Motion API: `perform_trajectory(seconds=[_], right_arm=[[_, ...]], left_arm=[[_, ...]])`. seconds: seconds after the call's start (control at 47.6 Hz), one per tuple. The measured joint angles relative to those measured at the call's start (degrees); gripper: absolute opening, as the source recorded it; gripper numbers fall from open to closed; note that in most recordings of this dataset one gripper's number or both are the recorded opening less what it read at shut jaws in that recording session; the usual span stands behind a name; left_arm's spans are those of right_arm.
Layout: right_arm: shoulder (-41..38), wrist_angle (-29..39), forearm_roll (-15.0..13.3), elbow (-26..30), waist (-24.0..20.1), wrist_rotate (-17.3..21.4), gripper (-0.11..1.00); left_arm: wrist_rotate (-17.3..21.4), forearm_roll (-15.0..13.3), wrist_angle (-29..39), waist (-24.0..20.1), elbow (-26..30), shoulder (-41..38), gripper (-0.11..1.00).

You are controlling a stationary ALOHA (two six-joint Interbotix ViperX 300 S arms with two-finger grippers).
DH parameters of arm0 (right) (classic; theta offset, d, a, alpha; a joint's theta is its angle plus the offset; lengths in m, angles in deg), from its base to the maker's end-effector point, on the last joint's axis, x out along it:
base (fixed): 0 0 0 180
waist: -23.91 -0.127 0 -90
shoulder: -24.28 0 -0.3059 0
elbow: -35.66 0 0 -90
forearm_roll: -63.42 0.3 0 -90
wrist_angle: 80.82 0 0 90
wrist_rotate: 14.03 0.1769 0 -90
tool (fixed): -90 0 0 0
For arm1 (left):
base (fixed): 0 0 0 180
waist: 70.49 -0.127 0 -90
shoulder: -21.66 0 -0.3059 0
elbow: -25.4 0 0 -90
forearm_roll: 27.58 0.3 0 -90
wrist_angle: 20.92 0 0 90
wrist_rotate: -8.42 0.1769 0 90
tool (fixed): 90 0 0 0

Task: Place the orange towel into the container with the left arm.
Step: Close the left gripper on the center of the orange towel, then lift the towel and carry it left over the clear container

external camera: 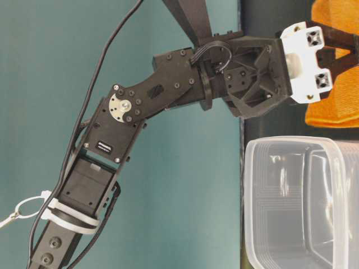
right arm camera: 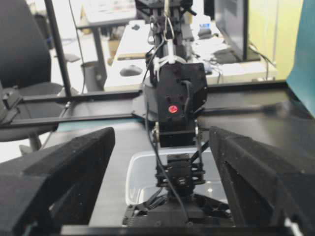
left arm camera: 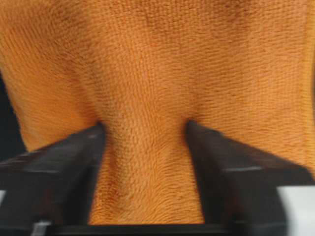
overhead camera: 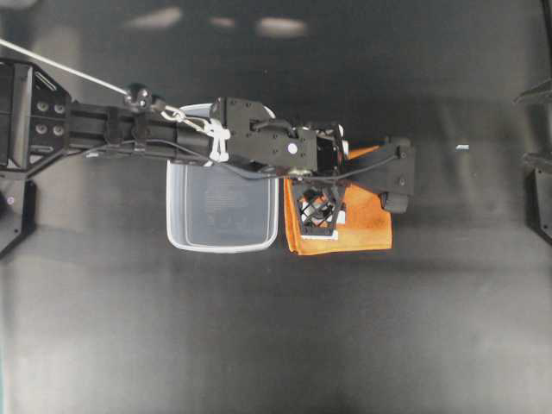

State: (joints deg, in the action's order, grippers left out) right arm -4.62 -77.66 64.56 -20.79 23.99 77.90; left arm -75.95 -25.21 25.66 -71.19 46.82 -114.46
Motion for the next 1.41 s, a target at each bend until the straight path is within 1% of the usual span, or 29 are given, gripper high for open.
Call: perform_trajectory(seconds=[0.084, 0.126, 0.147, 0.252, 0.357, 0.504, 0.567, 0.651, 0.714, 0.777, 0.882, 0.987, 1.134, 1.26, 1.407], right_arm=[[-0.09, 0.09, 0.0, 0.0, 0.0, 0.0, 0.75], [0.0, 0.09, 0.0, 0.0, 0.09, 0.09, 0.75], [0.0, 0.09, 0.0, 0.0, 0.0, 0.0, 0.75], [0.0, 0.0, 0.0, -0.09, 0.09, 0.09, 0.75], [0.0, 0.09, 0.0, -0.09, 0.09, 0.0, 0.75], [0.0, 0.0, 0.0, -0.18, 0.09, 0.0, 0.75], [0.0, 0.09, 0.0, -0.09, 0.09, 0.09, 0.75], [0.09, 0.09, 0.0, -0.18, 0.09, 0.0, 0.74], [0.09, 0.0, 0.0, -0.18, 0.09, 0.0, 0.73], [0.09, -0.09, 0.0, -0.18, 0.09, 0.18, 0.72], [0.09, -0.62, 0.0, -0.18, 0.09, 0.44, 0.72], [0.09, -1.14, 0.0, -0.18, 0.09, 0.44, 0.72], [0.18, -1.49, 0.0, -0.26, 0.09, 0.44, 0.72], [0.09, -1.58, 0.0, -0.62, 0.09, 0.62, 0.72], [0.09, -1.58, 0.09, -0.88, 0.09, 0.62, 0.72]], left_arm=[[0.09, 0.09, 0.35, 0.79, 0.09, 0.09, 0.17], [0.09, 0.09, 0.7, 0.97, 0.35, 0.09, 0.09], [0.09, 0.09, 0.88, 1.05, 0.35, 0.26, 0.07], [-0.18, 0.09, 2.99, 0.88, 1.05, 1.41, 0.07], [-0.26, 0.09, 6.06, 0.62, 3.08, 4.48, 0.07], [-0.26, 0.09, 11.6, 0.79, 7.47, 12.13, 0.07], [-0.26, 0.09, 14.5, 0.79, 8.17, 15.64, 0.07], [-0.09, 0.09, 19.16, 0.62, 7.56, 20.65, 0.07], [-0.09, 0.09, 21.71, 0.26, 5.54, 23.82, 0.07], [0.0, 0.09, 23.2, -0.26, 1.85, 26.19, 0.07], [0.18, 0.09, 22.76, -1.14, -5.62, 29.53, 0.07], [0.44, 0.09, 19.25, -1.23, -13.62, 33.22, 0.07], [0.62, 0.09, 11.07, -1.32, -23.82, 37.62, 0.07], [0.62, 0.09, 6.24, -2.2, -28.56, 39.02, 0.07], [0.97, 0.09, 4.75, -2.29, -31.03, 39.11, 0.07]])
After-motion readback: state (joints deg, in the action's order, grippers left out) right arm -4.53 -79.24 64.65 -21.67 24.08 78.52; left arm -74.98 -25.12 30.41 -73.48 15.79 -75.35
